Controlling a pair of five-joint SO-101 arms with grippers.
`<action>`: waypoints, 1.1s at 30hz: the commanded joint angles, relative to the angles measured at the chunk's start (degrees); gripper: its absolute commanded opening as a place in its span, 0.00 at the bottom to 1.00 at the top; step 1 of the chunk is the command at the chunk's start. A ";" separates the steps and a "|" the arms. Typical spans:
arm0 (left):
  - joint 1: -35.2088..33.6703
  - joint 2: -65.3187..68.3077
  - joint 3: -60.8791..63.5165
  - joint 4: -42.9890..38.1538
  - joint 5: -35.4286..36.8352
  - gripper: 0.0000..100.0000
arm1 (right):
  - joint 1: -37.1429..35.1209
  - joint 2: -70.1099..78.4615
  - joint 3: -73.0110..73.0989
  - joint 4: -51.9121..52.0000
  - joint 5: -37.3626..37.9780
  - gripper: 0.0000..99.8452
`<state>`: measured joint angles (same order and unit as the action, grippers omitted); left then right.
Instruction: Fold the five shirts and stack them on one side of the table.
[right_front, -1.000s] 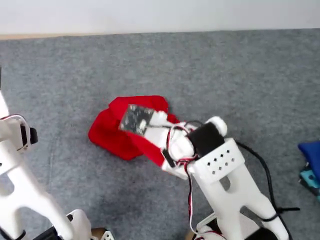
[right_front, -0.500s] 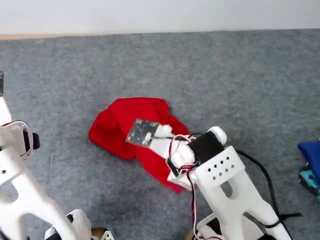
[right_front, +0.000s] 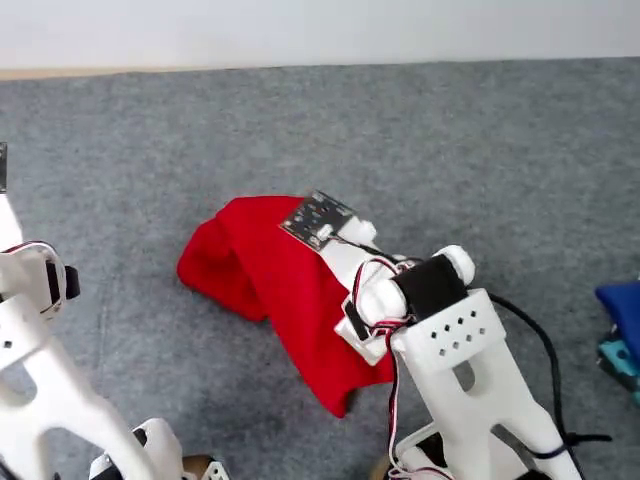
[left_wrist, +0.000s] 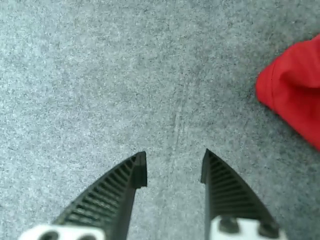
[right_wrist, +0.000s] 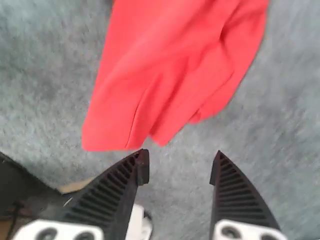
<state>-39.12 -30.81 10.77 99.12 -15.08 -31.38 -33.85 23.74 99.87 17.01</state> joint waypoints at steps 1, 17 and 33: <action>0.00 -1.41 -0.13 0.79 0.35 0.19 | 0.75 -0.66 4.40 -0.92 -4.48 0.21; 0.00 -1.67 6.46 -5.01 0.35 0.19 | 0.84 9.89 23.30 -21.49 -8.70 0.21; -0.09 -1.41 8.48 -8.09 0.26 0.19 | -4.70 23.87 15.12 -24.66 -8.70 0.21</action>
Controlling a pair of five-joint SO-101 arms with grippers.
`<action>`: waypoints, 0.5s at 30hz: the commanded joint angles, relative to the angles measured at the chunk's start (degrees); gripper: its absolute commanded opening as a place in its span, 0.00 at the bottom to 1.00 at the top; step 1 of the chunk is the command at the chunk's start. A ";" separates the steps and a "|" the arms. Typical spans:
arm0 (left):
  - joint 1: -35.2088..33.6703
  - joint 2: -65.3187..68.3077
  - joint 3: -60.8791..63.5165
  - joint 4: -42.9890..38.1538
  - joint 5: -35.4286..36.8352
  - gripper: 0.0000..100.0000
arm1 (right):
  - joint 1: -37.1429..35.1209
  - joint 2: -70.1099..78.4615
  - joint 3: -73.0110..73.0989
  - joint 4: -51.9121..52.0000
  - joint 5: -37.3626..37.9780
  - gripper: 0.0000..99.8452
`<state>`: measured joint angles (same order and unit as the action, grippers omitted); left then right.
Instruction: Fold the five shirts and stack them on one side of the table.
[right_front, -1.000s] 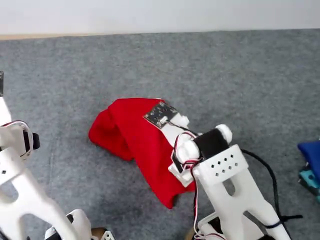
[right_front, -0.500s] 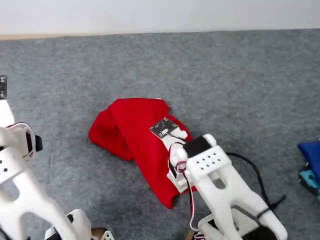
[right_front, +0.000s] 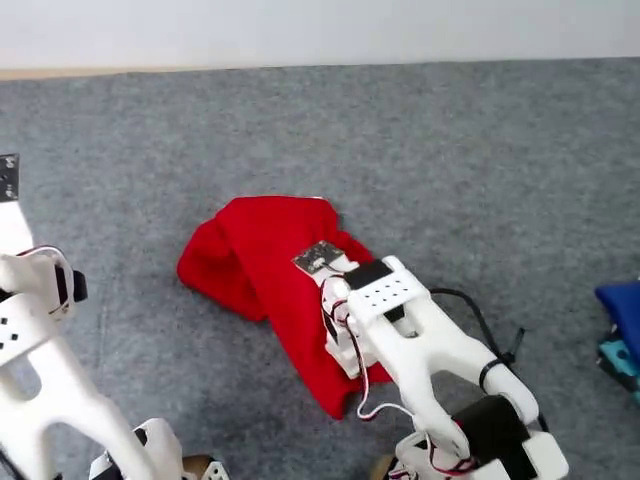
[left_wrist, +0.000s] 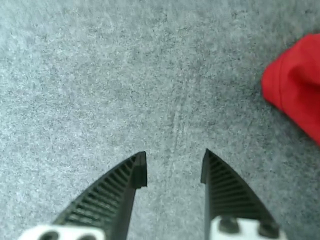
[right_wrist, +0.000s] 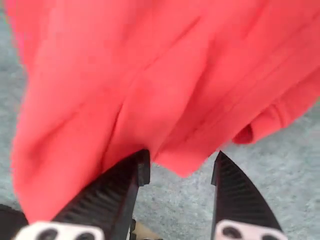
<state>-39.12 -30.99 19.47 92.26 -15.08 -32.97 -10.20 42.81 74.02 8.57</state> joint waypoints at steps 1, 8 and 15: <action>-0.09 -1.23 -0.22 -1.23 0.26 0.19 | -4.79 0.57 -4.66 1.71 -0.35 0.21; -0.09 -1.23 -0.13 -1.32 0.26 0.19 | -9.54 0.66 -6.77 1.80 -0.09 0.21; 0.00 -1.58 3.47 -4.04 0.26 0.19 | -9.63 0.57 -15.21 8.13 0.00 0.21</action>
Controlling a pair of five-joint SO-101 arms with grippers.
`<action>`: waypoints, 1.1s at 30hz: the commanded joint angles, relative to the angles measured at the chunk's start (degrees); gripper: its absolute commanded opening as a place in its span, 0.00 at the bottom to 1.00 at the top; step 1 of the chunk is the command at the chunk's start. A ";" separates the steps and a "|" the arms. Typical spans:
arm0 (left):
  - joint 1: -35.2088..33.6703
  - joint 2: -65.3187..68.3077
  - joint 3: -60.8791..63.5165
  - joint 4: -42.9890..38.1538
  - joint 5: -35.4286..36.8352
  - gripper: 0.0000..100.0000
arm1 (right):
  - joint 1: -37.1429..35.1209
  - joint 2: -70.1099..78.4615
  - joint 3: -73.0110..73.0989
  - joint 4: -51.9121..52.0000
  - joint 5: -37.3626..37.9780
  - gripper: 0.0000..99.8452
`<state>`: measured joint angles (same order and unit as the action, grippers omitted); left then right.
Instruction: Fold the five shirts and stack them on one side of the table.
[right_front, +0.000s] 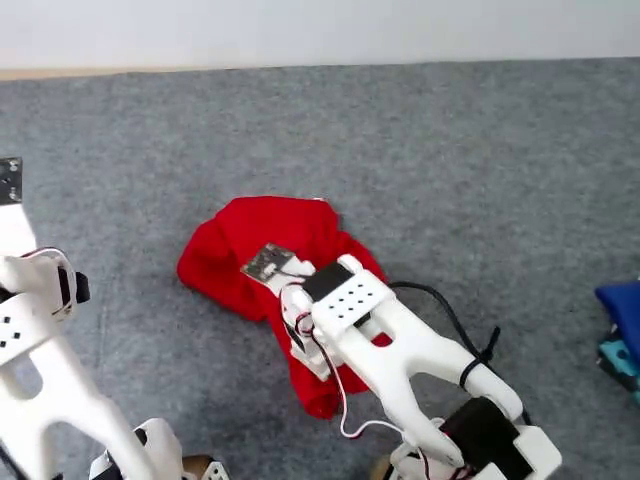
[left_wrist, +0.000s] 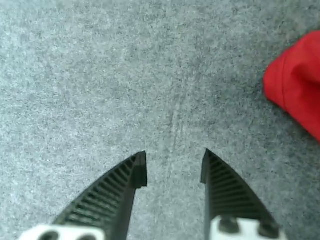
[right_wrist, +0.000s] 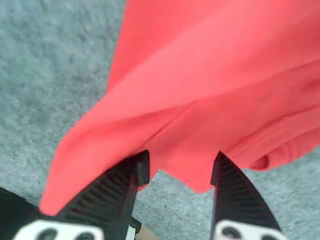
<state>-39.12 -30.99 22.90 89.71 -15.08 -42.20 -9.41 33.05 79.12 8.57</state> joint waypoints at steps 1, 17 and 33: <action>0.00 -1.58 0.04 -1.49 0.26 0.19 | -0.40 -0.22 -6.86 4.62 0.00 0.21; 0.00 -1.32 0.22 -1.49 0.26 0.19 | -6.81 2.86 -5.63 8.66 -5.01 0.21; -0.09 -1.32 0.31 -1.49 0.26 0.19 | 1.63 5.14 -9.05 13.41 -4.92 0.21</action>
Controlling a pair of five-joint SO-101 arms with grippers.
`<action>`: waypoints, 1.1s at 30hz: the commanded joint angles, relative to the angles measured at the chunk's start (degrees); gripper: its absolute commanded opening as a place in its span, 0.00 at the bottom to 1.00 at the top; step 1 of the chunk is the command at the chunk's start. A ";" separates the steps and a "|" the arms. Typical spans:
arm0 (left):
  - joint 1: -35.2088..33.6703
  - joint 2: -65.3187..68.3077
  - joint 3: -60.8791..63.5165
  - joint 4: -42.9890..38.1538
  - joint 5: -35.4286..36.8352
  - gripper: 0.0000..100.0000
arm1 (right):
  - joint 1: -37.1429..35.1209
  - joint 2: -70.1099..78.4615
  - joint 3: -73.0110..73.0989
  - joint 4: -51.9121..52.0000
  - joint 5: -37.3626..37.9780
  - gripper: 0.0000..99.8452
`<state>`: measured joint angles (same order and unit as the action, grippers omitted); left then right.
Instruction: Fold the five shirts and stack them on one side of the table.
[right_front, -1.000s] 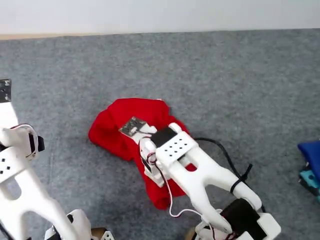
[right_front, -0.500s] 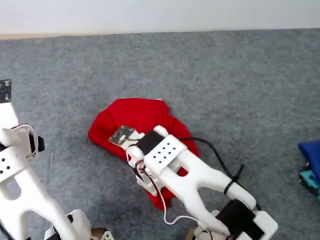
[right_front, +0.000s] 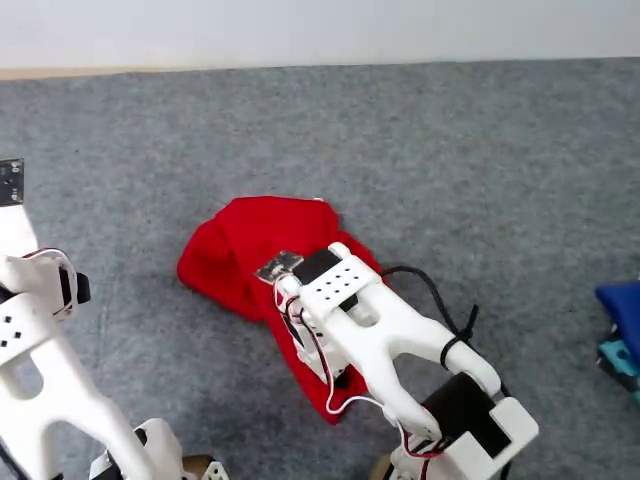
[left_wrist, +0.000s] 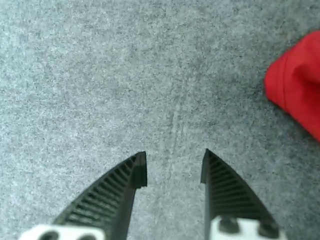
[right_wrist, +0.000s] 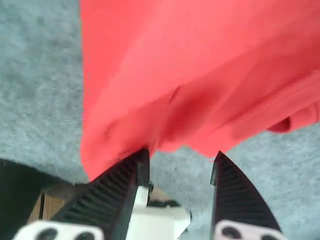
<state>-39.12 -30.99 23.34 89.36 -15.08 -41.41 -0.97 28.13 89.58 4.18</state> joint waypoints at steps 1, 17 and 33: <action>-0.09 -1.32 -0.13 -1.14 0.18 0.19 | 0.84 -4.26 -4.48 3.82 -0.53 0.21; 0.00 -1.32 -0.04 -2.73 0.18 0.19 | 5.85 -5.76 12.13 -13.76 -0.53 0.21; -0.09 -1.49 0.04 -2.37 0.35 0.19 | 14.81 -5.85 15.38 -17.63 2.20 0.21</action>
<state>-39.12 -30.99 23.52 87.78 -15.08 -27.34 -4.84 44.40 72.18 5.41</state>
